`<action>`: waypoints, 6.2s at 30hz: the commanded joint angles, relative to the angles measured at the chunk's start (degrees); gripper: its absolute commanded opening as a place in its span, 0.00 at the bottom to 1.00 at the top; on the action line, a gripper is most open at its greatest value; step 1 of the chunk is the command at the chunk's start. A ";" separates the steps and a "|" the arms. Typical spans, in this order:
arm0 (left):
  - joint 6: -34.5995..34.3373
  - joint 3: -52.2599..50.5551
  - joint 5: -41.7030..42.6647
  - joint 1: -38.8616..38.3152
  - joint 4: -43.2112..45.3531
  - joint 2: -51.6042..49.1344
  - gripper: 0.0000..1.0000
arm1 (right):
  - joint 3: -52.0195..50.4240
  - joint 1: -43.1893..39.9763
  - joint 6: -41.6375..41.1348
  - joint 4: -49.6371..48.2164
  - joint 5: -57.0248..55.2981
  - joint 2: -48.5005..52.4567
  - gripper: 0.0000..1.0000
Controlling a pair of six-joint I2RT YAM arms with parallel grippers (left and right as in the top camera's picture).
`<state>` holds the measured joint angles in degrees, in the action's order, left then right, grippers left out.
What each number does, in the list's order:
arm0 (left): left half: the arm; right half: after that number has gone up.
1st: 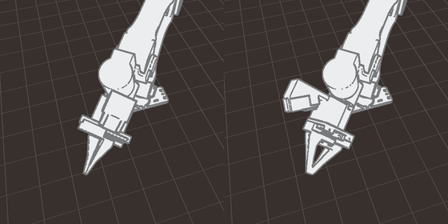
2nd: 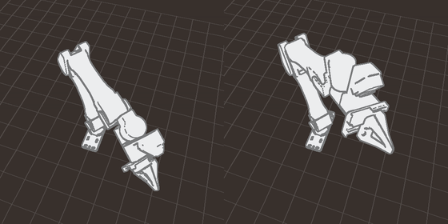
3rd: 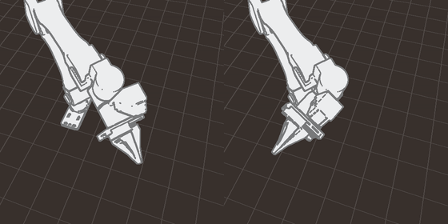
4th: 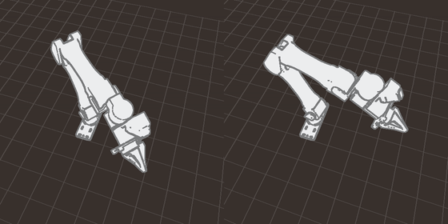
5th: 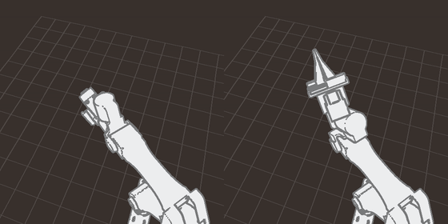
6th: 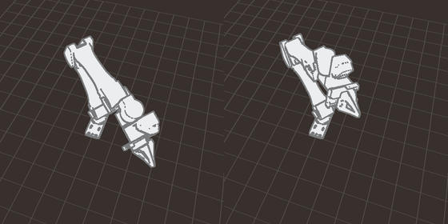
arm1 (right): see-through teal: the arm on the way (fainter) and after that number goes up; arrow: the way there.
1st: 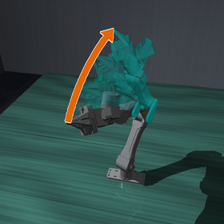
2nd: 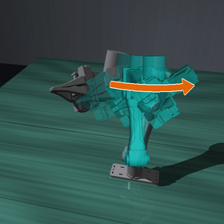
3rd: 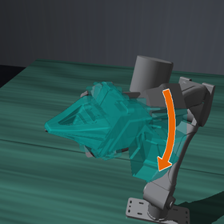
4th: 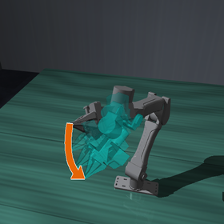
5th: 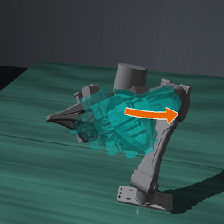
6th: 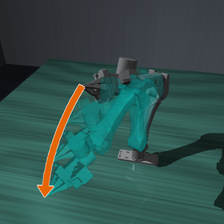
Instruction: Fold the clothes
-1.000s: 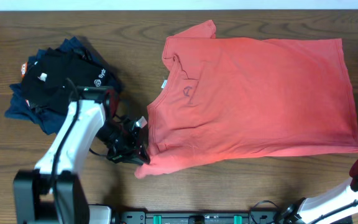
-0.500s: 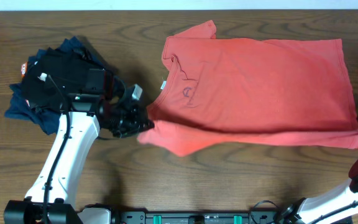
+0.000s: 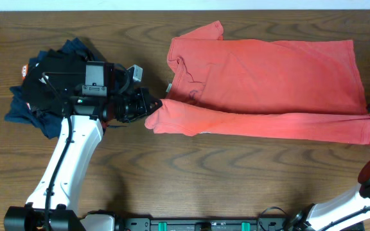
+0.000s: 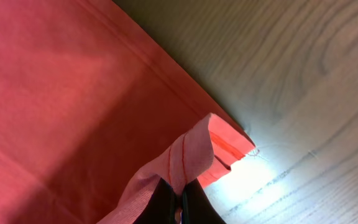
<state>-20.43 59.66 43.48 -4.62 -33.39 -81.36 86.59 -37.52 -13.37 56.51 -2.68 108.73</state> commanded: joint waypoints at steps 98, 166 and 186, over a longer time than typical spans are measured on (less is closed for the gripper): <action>14.82 0.17 -38.99 -31.82 14.58 -21.66 0.41 | -21.44 0.83 1.22 -21.24 3.17 0.15 0.20; 2.64 4.90 -32.50 -15.02 2.71 -11.74 0.82 | -13.29 0.68 2.32 -15.10 3.19 -1.68 0.29; -0.31 -0.26 -27.41 -12.15 0.15 -21.77 0.44 | -9.03 0.68 3.72 -7.91 3.10 -2.86 0.40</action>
<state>-20.18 59.75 15.31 -16.97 -32.84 -102.06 77.17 -37.17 -10.90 48.21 0.40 106.65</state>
